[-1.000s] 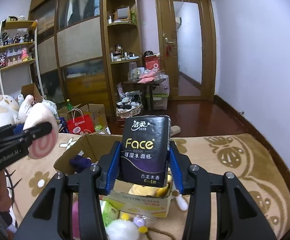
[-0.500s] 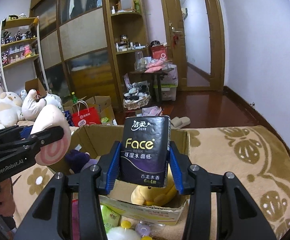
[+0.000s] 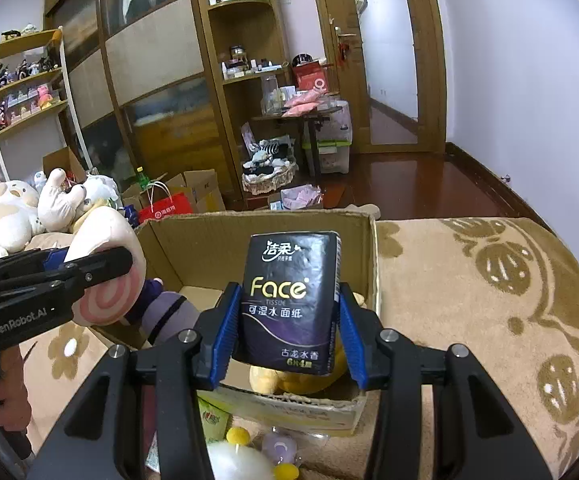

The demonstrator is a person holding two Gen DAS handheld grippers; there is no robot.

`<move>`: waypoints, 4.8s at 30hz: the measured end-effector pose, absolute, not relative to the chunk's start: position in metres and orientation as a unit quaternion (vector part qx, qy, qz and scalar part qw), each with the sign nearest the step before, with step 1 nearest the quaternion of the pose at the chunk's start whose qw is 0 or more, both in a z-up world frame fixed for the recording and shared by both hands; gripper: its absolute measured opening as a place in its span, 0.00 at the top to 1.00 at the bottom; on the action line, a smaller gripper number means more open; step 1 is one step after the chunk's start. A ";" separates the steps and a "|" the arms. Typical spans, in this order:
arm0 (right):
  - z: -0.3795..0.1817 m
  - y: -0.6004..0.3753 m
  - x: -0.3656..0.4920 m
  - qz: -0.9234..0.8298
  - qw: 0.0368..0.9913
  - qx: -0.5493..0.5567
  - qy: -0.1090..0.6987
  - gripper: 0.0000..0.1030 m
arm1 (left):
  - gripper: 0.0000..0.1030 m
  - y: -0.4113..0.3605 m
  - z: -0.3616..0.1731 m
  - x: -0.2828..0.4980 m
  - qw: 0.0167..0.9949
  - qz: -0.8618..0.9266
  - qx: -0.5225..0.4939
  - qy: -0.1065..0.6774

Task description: Organize soft objects

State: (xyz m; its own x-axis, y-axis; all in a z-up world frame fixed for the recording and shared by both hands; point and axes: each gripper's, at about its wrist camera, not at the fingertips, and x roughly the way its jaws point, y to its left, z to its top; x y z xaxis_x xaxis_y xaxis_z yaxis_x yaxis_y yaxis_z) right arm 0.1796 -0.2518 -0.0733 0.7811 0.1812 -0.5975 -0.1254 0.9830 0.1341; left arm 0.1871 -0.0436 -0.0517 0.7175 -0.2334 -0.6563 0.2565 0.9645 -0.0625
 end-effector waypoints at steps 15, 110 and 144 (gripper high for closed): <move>-0.074 -0.253 0.171 0.081 0.942 0.045 0.324 0.45 | 0.23 -0.040 -0.058 0.179 0.927 -0.116 0.032 0.356; -0.157 -0.229 0.133 0.072 0.857 0.025 0.509 0.25 | 0.04 -0.032 -0.147 0.168 0.797 -0.100 0.032 0.594; -0.151 -0.221 0.116 0.059 0.853 0.014 0.518 0.76 | 0.58 -0.054 -0.156 0.144 0.788 -0.149 -0.019 0.598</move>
State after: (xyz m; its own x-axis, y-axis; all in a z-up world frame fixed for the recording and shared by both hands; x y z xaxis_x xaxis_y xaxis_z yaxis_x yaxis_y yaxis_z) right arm 0.1160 -0.2206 -0.1512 0.4558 0.1154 -0.8826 -0.0857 0.9926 0.0856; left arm 0.1440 -0.0536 -0.1559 0.2414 -0.2567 -0.9359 0.2118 0.9551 -0.2074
